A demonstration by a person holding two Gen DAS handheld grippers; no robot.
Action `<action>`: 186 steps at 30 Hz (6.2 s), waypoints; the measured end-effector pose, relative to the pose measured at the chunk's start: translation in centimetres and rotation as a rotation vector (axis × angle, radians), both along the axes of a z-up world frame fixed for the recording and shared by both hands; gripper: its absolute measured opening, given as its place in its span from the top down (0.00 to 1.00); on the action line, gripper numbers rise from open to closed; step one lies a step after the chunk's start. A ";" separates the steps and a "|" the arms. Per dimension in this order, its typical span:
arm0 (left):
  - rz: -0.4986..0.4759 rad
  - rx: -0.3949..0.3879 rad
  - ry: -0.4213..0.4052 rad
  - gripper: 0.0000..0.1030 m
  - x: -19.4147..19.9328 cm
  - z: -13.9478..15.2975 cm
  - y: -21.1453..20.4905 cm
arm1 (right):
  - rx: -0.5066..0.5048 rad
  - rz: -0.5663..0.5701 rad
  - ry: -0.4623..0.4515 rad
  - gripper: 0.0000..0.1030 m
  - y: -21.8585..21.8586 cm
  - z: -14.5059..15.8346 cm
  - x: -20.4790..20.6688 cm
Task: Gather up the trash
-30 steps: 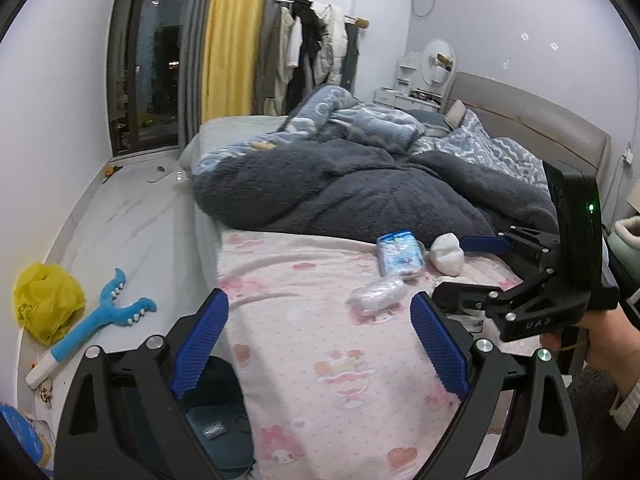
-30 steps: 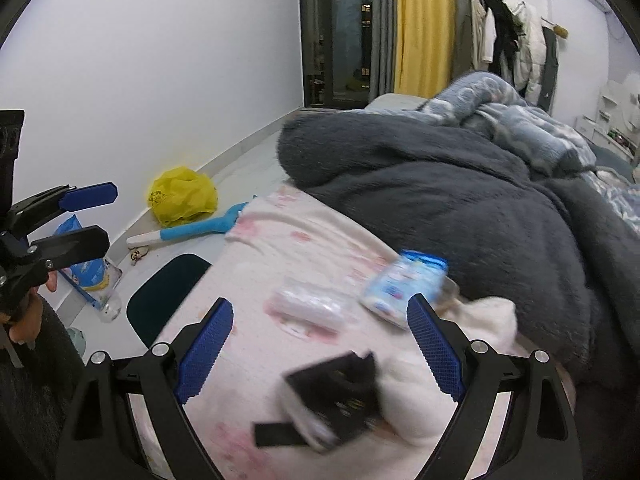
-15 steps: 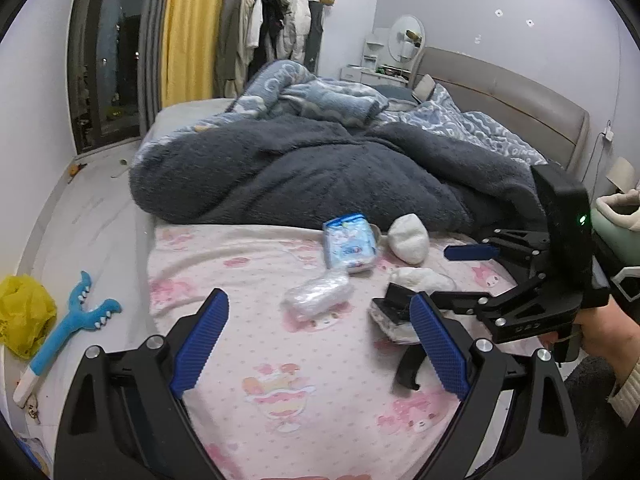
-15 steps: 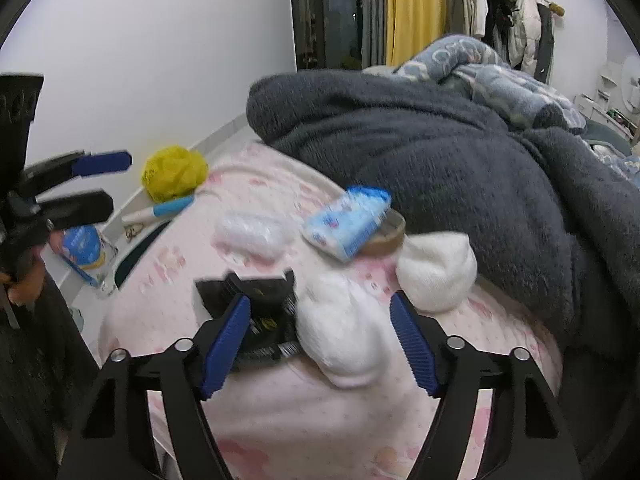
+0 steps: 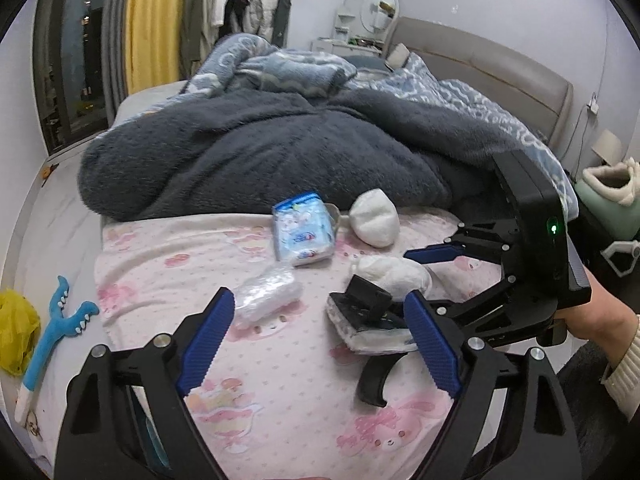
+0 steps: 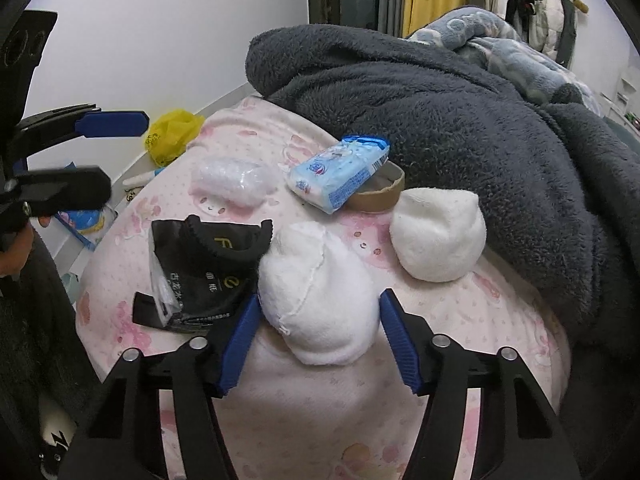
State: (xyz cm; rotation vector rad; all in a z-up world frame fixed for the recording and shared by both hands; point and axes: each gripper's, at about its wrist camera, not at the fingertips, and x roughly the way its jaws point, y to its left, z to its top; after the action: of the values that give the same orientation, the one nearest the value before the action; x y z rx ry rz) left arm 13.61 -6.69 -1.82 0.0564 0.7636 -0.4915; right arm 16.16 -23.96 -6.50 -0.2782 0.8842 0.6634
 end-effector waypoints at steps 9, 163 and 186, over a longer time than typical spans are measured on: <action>-0.051 0.064 0.044 0.20 1.1 -1.3 -3.1 | 0.018 0.020 -0.003 0.59 -0.6 0.0 0.1; 0.618 0.032 0.569 0.76 -3.0 -18.2 32.0 | 0.151 0.211 0.163 0.62 34.6 0.1 0.7; 0.676 -0.039 0.390 0.38 -4.8 -14.0 35.3 | 0.018 0.196 0.295 0.62 39.2 -6.3 0.8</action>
State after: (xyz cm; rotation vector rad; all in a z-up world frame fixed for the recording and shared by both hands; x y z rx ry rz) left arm 8.81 28.57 -15.80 -0.3349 1.0920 0.1360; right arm 16.94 15.27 -12.76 -0.2568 1.1415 0.9094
